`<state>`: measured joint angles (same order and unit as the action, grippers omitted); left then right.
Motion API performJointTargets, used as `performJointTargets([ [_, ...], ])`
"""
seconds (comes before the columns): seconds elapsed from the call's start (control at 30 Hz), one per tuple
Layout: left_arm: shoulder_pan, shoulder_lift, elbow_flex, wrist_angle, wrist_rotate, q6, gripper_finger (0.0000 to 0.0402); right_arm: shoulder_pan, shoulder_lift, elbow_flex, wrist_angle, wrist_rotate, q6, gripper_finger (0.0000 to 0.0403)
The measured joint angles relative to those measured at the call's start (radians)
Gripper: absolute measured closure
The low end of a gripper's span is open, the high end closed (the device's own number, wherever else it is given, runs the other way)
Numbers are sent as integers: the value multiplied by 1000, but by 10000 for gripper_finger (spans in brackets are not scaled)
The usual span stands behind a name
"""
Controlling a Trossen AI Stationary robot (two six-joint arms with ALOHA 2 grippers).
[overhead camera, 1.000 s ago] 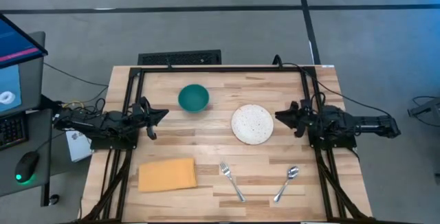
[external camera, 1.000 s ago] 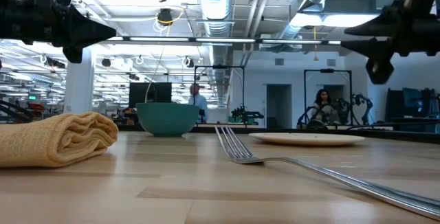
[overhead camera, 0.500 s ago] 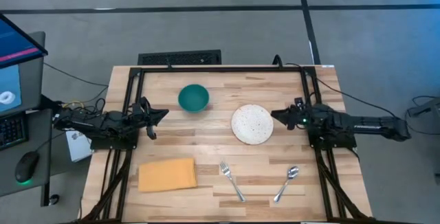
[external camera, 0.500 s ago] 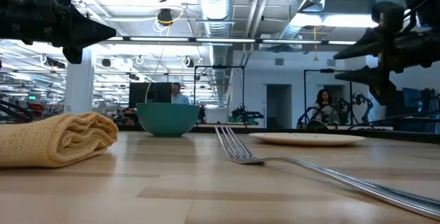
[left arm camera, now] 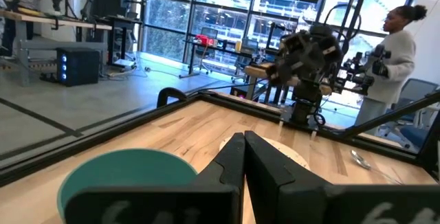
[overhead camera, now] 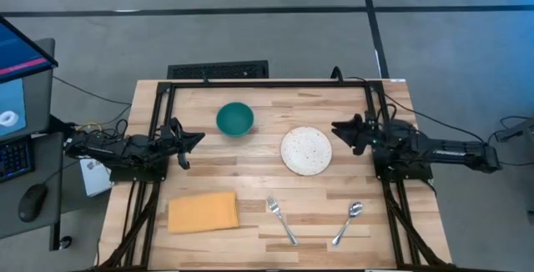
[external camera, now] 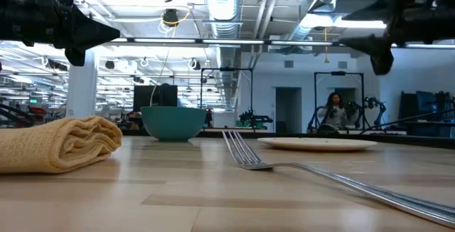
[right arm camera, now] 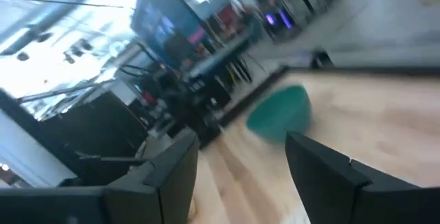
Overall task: Set table place
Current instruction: Move the plate from middle right to center of the table
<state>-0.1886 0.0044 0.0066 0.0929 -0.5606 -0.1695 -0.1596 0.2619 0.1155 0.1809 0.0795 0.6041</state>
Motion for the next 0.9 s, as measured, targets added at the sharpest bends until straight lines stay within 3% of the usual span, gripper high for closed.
performJointTargets([
  [0.23,0,0,2,26,1,-9,401,2,1,40,-72,-27,12,158],
  [0.37,0,9,41,12,64,25,401,2,13,70,-97,-34,-14,158],
  [0.53,0,32,92,4,83,84,401,2,90,133,-212,-34,-8,158],
  [0.73,0,69,96,-5,51,116,401,2,248,260,-470,-30,86,158],
  [0.9,0,81,97,-10,32,113,401,-12,385,316,-582,-29,194,158],
])
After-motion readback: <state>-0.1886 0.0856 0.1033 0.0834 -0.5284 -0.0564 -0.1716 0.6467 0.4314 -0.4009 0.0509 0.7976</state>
